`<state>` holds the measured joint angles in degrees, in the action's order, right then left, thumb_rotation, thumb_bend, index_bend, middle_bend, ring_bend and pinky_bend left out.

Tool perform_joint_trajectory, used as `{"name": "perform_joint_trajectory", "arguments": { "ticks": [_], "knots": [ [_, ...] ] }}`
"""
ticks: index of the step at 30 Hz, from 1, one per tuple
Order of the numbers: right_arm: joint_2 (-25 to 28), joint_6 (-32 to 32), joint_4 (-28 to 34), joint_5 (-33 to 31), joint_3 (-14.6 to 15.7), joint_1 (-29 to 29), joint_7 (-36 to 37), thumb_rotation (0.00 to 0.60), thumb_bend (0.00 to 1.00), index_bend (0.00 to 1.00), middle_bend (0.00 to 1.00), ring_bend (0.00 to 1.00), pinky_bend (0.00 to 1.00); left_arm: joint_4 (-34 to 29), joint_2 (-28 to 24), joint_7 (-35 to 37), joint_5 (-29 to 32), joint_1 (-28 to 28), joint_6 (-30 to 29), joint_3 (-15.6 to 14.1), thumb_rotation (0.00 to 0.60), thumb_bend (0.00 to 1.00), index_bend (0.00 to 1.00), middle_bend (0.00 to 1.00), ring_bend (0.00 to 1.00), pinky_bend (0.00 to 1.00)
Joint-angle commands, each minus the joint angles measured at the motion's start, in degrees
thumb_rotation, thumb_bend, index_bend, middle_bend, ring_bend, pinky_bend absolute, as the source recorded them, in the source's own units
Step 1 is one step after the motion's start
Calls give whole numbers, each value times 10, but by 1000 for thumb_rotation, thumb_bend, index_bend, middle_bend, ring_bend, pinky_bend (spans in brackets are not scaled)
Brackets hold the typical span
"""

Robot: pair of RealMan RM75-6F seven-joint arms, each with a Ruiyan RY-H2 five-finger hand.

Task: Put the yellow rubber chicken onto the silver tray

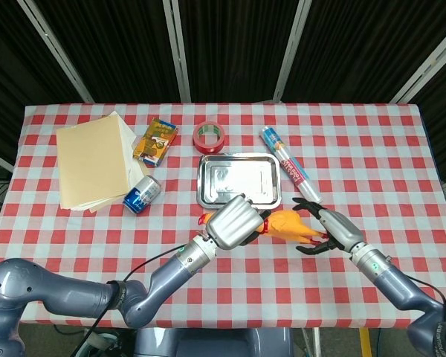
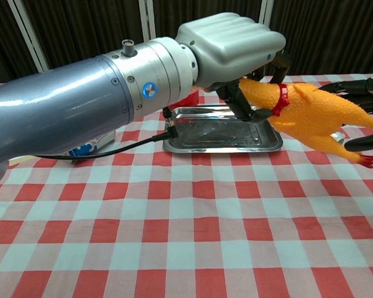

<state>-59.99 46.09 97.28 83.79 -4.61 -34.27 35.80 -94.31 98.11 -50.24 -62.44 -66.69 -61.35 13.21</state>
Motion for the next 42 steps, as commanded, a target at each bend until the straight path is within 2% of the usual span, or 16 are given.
{"name": "perform_joint_trajectory", "arguments": {
  "ticks": [1, 4, 7, 10, 12, 15, 17, 20, 23, 27, 31, 33, 34, 36, 39, 42],
  "knots": [
    [-1, 1, -2, 1, 1, -1, 3, 549, 228, 17, 168, 91, 137, 1, 1, 1, -1, 0, 1, 0, 600, 705, 634, 715, 649, 668],
    [-4, 3, -4, -1, 0, -1, 3, 561, 227, 77, 177, 131, 137, 1, 3, 3, -1, 0, 2, 0, 600, 705, 634, 715, 649, 668],
    [-8, 4, -6, -5, -1, -2, 3, 568, 228, 177, 253, 214, 184, -1, 4, 8, 2, 0, 4, 1, 600, 705, 634, 715, 649, 668],
    [-14, 10, -10, -10, -4, -1, 0, 588, 228, 381, 406, 390, 319, -6, 4, 13, 6, 1, 7, 3, 600, 705, 634, 716, 649, 668],
    [-19, 15, -11, -16, -8, 0, -1, 600, 232, 570, 536, 555, 471, -7, 4, 13, 6, 1, 8, 2, 600, 705, 634, 716, 649, 668],
    [-24, 23, -12, -25, -12, 3, -8, 600, 315, 809, 705, 749, 655, -16, 3, 24, 17, 3, 15, 4, 600, 705, 634, 715, 649, 668],
    [-28, 31, -13, -33, -16, 5, -14, 600, 400, 933, 793, 842, 738, -22, 2, 31, 25, 3, 19, 7, 600, 705, 634, 715, 649, 668],
    [-32, 35, -13, -41, -19, 7, -20, 600, 496, 1000, 881, 932, 818, -25, 1, 31, 27, 2, 20, 6, 600, 705, 634, 715, 649, 668],
    [-34, 37, -13, -49, -22, 8, -25, 600, 559, 1000, 941, 988, 871, -27, 0, 30, 29, 1, 21, 5, 600, 705, 634, 715, 649, 668],
    [-37, 40, -14, -56, -25, 9, -34, 600, 606, 1000, 977, 1000, 897, -29, 0, 30, 29, 0, 21, 5, 600, 705, 634, 715, 649, 668],
    [-38, 43, -13, -60, -26, 11, -40, 600, 608, 1000, 980, 993, 891, -31, -1, 29, 29, 0, 19, 4, 600, 705, 634, 716, 649, 668],
    [-37, 44, -12, -59, -25, 13, -42, 600, 607, 969, 951, 933, 826, -31, -1, 29, 28, 0, 17, 5, 600, 705, 634, 715, 649, 668],
    [-36, 45, -11, -57, -24, 14, -44, 600, 607, 920, 910, 876, 768, -31, -1, 29, 28, 0, 17, 5, 600, 704, 634, 715, 649, 668],
    [-33, 43, -10, -51, -21, 14, -43, 600, 594, 759, 784, 734, 645, -29, -2, 29, 25, -1, 15, 5, 600, 704, 634, 715, 649, 668],
    [-27, 39, -10, -36, -16, 14, -35, 600, 430, 397, 504, 427, 356, -25, -1, 27, 18, -1, 10, 4, 600, 703, 634, 715, 649, 668],
    [-22, 37, -11, -23, -11, 14, -26, 599, 302, 177, 317, 229, 171, -21, -1, 28, 11, 0, 6, 3, 600, 702, 634, 715, 649, 668]
  ]
}}
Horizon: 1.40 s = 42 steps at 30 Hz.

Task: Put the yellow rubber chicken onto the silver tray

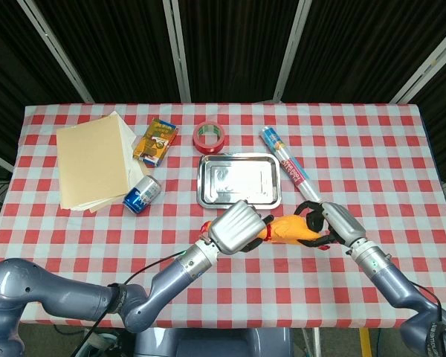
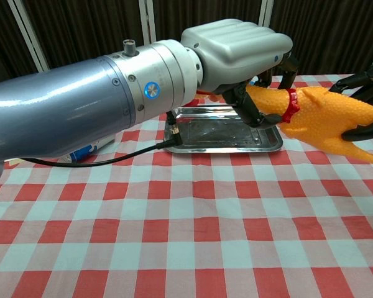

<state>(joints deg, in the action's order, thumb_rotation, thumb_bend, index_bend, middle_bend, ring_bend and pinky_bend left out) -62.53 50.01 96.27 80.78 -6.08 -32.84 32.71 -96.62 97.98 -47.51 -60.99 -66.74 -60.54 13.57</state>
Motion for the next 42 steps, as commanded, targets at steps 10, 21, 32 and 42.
{"name": "perform_joint_trajectory", "arguments": {
  "ticks": [10, 21, 32, 42],
  "knots": [
    [8, 7, -4, 26, 11, 4, 16, 513, 168, 0, 96, 18, 36, 13, 2, 13, -26, 8, -14, -5, 600, 700, 634, 715, 649, 668],
    [19, 44, -14, 28, 12, 21, 6, 513, 168, 0, 41, 0, 17, 24, -6, 89, -59, 42, -32, -12, 600, 688, 630, 713, 649, 668],
    [34, 100, -57, 10, 0, 60, 49, 524, 168, 0, 41, 0, 17, 87, -21, 258, -78, 100, -40, -14, 600, 684, 623, 705, 647, 668],
    [30, 126, -81, 6, -8, 78, 81, 524, 169, 0, 41, 0, 17, 247, 31, 334, -42, 102, 22, -3, 600, 676, 623, 702, 647, 668]
  ]
}}
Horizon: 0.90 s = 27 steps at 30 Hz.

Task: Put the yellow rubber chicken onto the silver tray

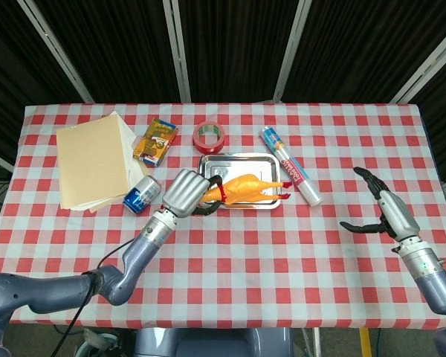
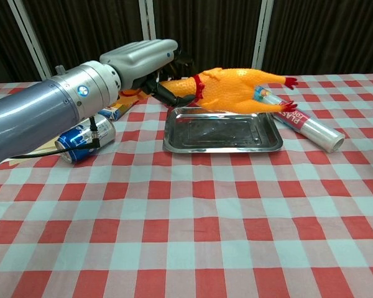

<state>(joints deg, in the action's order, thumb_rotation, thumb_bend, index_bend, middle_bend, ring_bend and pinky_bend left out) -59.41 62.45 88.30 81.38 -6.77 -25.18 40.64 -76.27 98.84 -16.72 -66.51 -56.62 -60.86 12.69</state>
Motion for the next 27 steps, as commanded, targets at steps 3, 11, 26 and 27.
{"name": "perform_joint_trajectory", "arguments": {
  "ticks": [3, 11, 26, 27],
  "knots": [
    [-2, 2, -3, 0, -2, 2, 2, 524, 169, 0, 41, 0, 17, 73, 36, 33, 17, -2, 37, 9, 600, 675, 623, 701, 647, 668],
    [-6, -6, -11, -5, -3, 3, 4, 524, 169, 0, 41, 0, 17, 199, 110, 59, 21, -30, 63, 32, 600, 671, 623, 699, 646, 668],
    [3, -15, -25, -12, -5, 12, 22, 524, 169, 0, 42, 0, 17, 378, 224, 70, 16, -104, 101, 76, 600, 610, 607, 674, 626, 661],
    [4, -16, -26, -13, -5, 12, 25, 524, 169, 0, 42, 0, 17, 389, 231, 70, 18, -109, 104, 80, 600, 610, 605, 670, 622, 661]
  ]
}}
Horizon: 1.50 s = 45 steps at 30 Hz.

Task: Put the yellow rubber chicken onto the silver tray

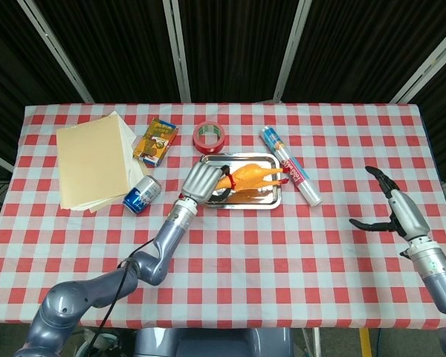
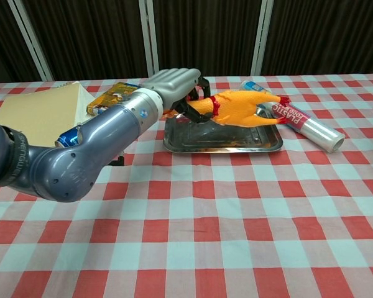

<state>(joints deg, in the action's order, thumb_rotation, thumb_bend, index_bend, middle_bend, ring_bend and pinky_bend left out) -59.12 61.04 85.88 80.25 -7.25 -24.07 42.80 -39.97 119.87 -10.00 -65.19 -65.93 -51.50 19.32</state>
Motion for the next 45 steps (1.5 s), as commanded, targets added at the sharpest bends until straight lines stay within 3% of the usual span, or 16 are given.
{"name": "perform_joint_trajectory", "arguments": {
  "ticks": [1, 9, 12, 15, 17, 22, 30, 35, 40, 45],
  "knots": [
    [2, -2, -3, -2, 0, 2, 5, 524, 169, 0, 42, 0, 17, 32, 25, 3, 5, -19, 12, 15, 600, 610, 603, 666, 618, 661],
    [10, 1, -2, -2, -2, 8, 12, 524, 168, 0, 42, 0, 17, 86, 56, 5, 13, -40, 24, 34, 600, 550, 539, 598, 555, 632],
    [11, 2, -2, -3, -2, 11, 14, 524, 169, 0, 42, 0, 17, 92, 60, 4, 16, -42, 32, 37, 600, 424, 336, 407, 375, 505],
    [12, 2, -2, -3, -3, 12, 16, 524, 169, 0, 42, 0, 16, 90, 60, -4, 28, -40, 51, 42, 600, 218, 47, 90, 64, 211],
    [11, 1, -2, -3, -3, 12, 15, 524, 169, 0, 42, 0, 16, 83, 57, -10, 38, -38, 62, 48, 600, 149, 0, 13, 2, 121],
    [10, -2, -3, -2, -5, 10, 13, 524, 169, 0, 42, 0, 17, 64, 49, -14, 46, -30, 41, 60, 600, 104, 0, 0, 0, 39],
    [9, -2, -4, -1, -8, 10, 15, 524, 168, 0, 42, 0, 17, -3, 8, 7, 36, 7, 2, 60, 600, 105, 0, 0, 0, 18],
    [10, 4, -8, -3, -11, 12, 9, 524, 169, 0, 42, 0, 17, -135, -75, 8, 22, 78, -47, 39, 600, 121, 0, 0, 0, 18],
    [2, 15, -17, -11, -16, 16, -9, 583, 168, 0, 42, 0, 17, -274, -163, -45, 37, 141, -86, 23, 600, 151, 23, 36, 0, 18],
    [-9, 31, -26, -22, -19, 22, -56, 591, 169, 0, 42, 0, 17, -411, -260, -63, 39, 216, -139, -1, 600, 151, 71, 78, 0, 18]
  ]
}}
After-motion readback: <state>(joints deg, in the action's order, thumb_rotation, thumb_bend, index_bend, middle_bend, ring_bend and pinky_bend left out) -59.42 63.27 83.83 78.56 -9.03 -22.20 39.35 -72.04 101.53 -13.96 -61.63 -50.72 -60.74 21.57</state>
